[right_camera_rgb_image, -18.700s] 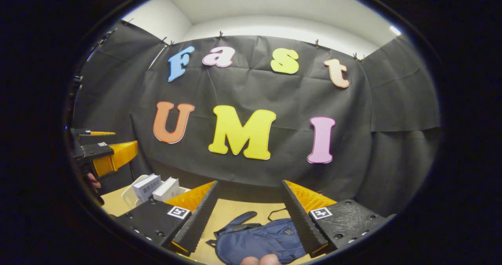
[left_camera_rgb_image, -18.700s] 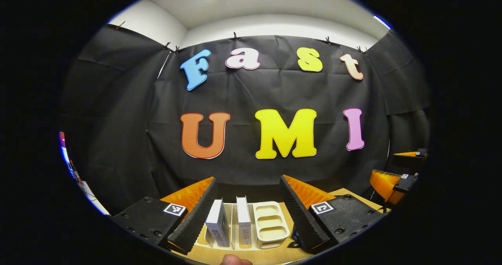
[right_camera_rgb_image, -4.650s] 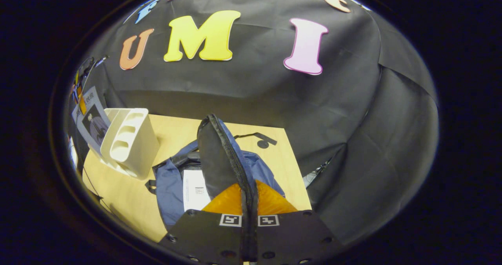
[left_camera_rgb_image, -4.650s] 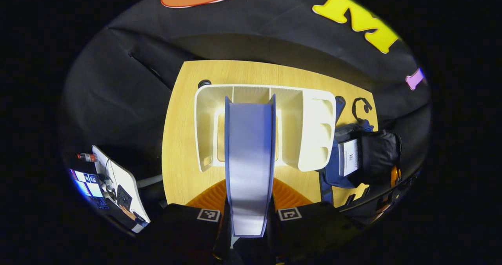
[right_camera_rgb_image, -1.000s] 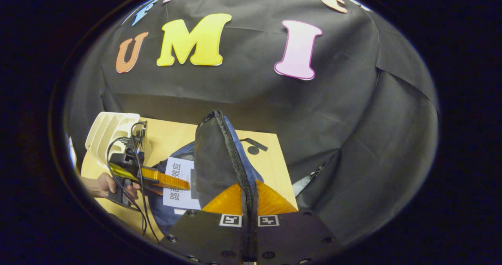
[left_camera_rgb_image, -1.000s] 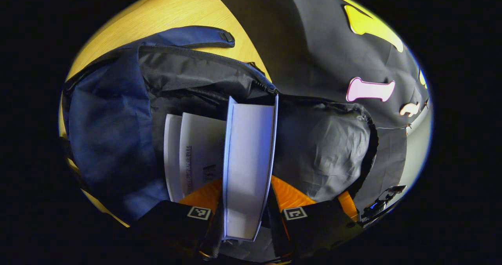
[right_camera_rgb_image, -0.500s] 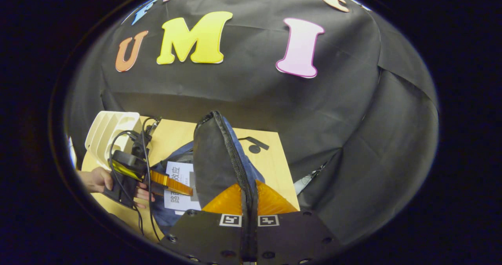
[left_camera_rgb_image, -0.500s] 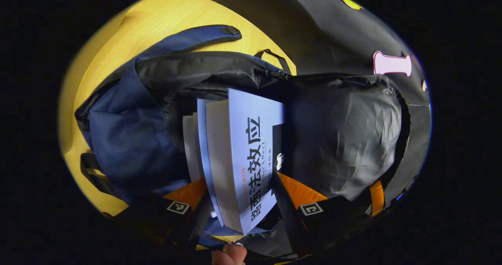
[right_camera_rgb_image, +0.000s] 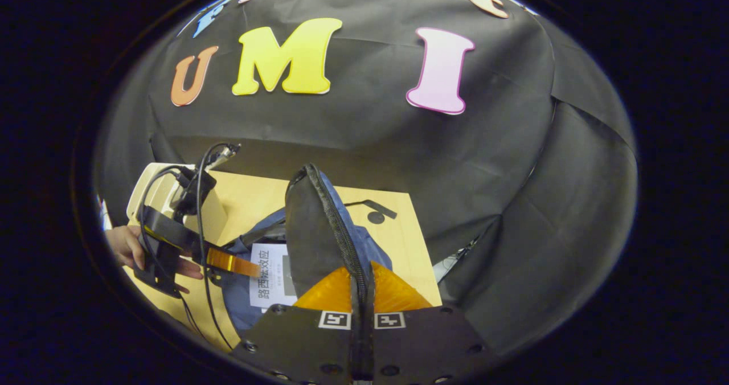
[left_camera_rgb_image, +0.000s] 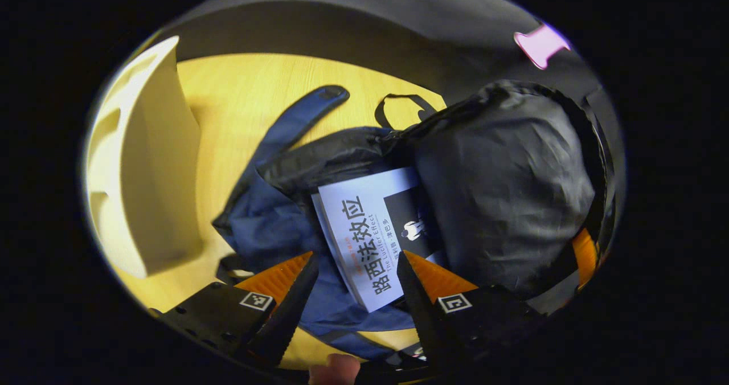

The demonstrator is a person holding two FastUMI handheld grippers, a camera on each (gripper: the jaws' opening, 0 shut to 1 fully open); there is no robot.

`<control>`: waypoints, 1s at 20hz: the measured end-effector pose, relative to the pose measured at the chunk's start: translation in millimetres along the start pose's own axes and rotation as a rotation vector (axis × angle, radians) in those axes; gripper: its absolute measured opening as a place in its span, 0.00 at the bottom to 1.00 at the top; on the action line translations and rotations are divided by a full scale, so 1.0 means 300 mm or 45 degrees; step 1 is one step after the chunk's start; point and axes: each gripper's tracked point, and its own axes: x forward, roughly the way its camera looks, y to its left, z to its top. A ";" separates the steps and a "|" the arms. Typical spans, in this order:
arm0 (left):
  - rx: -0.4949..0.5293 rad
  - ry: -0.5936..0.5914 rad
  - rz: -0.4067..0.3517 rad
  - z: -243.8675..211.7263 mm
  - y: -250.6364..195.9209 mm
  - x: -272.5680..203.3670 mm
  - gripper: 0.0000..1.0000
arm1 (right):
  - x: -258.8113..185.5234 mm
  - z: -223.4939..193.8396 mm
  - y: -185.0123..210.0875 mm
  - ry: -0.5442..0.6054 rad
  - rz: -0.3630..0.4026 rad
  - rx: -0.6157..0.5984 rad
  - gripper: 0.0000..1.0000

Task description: Open the schoolbag, grab two books from the bookshelf and put them into the schoolbag.

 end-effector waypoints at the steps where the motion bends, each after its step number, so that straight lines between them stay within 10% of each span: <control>1: 0.030 -0.028 0.028 0.014 0.006 -0.016 0.90 | -0.003 0.001 0.007 -0.005 0.002 0.000 0.00; 20: 0.228 -0.301 0.213 -0.018 0.122 -0.628 0.89 | -0.149 -0.118 0.335 -0.019 0.142 -0.015 0.00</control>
